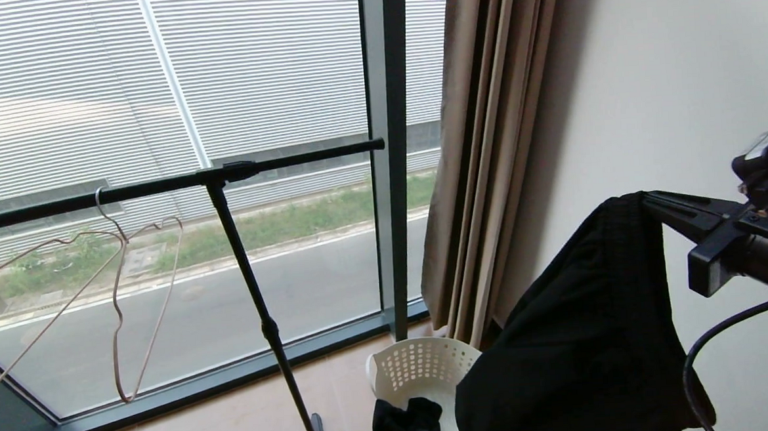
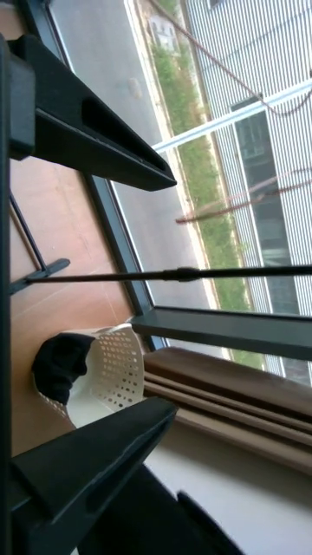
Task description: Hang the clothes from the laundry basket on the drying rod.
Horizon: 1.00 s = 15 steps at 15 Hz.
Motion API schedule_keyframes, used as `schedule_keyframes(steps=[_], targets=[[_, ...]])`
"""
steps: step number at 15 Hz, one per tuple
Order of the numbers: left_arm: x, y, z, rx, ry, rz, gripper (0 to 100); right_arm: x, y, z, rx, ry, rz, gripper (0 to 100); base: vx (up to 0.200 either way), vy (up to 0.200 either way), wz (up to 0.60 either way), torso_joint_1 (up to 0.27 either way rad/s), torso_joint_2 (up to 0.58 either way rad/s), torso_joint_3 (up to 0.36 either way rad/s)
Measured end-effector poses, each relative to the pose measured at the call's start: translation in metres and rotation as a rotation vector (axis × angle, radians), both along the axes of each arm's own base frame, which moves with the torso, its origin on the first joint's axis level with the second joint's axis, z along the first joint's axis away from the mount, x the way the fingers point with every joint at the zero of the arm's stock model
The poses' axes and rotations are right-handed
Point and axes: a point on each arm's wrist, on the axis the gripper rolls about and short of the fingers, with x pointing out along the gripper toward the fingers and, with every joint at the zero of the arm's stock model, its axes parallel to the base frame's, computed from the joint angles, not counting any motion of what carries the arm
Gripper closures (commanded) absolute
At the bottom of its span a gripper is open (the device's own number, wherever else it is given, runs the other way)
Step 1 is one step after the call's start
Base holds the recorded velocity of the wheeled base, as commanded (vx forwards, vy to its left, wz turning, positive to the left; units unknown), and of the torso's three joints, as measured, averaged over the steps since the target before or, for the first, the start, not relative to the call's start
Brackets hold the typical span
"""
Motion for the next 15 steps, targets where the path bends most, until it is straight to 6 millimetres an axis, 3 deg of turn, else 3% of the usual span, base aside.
schedule_keyframes(steps=[4,8,15], targets=[[0.0,0.0,-0.0002,-0.005,0.001,0.003,0,-0.0072,-0.0022,0.0018,0.006,-0.017,0.002,100,0.0,0.0,0.6,0.006,0.0,0.0],[0.0,0.0,0.0,-0.006,0.001,0.001,0,-0.0085,-0.0026,0.0025,0.006,-0.02,0.003,100,0.0,0.0,0.0,0.0,0.0,0.0],[0.0,0.0,0.0,-0.005,0.001,0.0,0,-0.0084,-0.0026,0.003,0.008,-0.023,0.002,100,0.0,0.2,0.0,0.005,0.0,0.0]])
